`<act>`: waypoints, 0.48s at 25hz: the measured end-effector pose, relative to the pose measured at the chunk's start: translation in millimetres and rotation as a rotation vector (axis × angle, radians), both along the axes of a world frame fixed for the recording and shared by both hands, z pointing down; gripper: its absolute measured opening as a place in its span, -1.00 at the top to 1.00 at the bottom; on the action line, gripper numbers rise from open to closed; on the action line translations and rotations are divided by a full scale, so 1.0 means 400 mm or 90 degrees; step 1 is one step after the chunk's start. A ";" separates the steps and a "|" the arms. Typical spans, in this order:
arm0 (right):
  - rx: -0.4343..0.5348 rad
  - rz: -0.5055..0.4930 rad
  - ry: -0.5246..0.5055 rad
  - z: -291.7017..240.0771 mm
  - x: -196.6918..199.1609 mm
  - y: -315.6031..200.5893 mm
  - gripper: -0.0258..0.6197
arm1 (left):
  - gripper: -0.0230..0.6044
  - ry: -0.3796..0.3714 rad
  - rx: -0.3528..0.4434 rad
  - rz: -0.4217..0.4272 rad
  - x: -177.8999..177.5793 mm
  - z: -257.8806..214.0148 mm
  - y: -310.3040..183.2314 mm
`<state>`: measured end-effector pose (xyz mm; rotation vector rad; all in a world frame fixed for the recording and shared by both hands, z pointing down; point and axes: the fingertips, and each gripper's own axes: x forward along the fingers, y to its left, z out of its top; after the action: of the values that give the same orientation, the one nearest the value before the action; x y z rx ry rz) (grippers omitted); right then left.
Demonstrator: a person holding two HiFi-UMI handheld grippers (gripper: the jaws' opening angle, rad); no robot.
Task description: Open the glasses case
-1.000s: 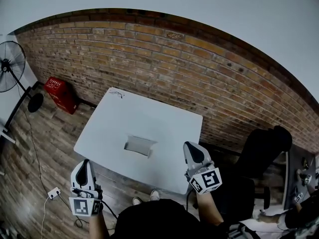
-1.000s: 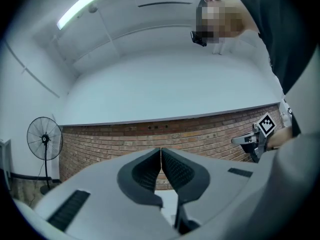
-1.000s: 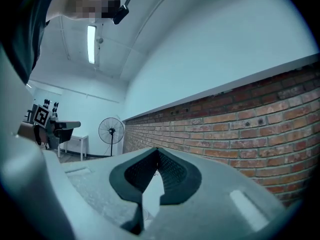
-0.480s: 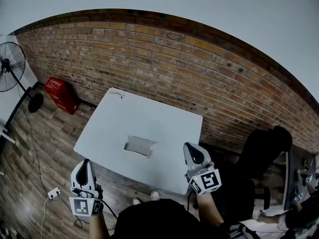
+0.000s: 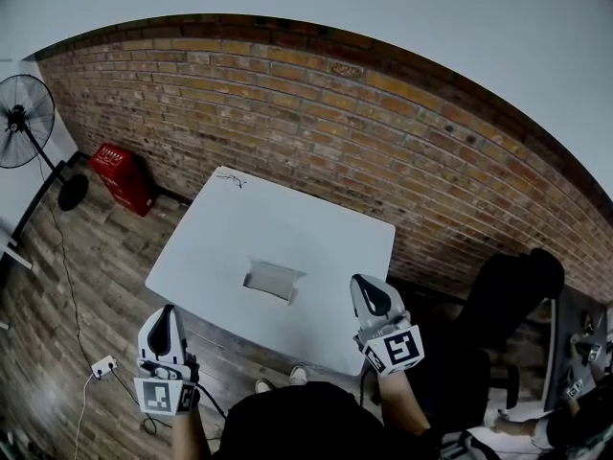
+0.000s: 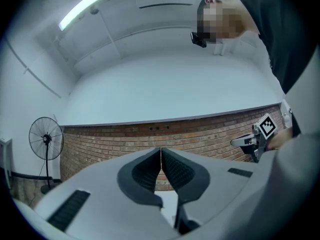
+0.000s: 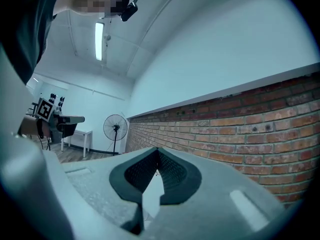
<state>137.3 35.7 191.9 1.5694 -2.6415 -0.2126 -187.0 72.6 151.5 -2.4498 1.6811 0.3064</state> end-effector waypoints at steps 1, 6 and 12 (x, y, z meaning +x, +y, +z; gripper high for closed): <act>0.000 -0.002 0.000 -0.001 -0.004 -0.002 0.90 | 0.89 0.000 -0.001 -0.001 -0.002 0.001 0.000; -0.002 -0.013 0.004 0.002 -0.014 -0.007 0.90 | 0.89 0.004 -0.008 -0.006 -0.007 0.007 0.001; -0.001 -0.022 0.007 0.002 -0.025 -0.016 0.90 | 0.89 0.012 -0.011 -0.007 -0.004 0.004 -0.006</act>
<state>127.3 29.2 192.9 1.5177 -2.6621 -0.2190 -188.5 70.2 153.3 -2.4563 1.7118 0.3156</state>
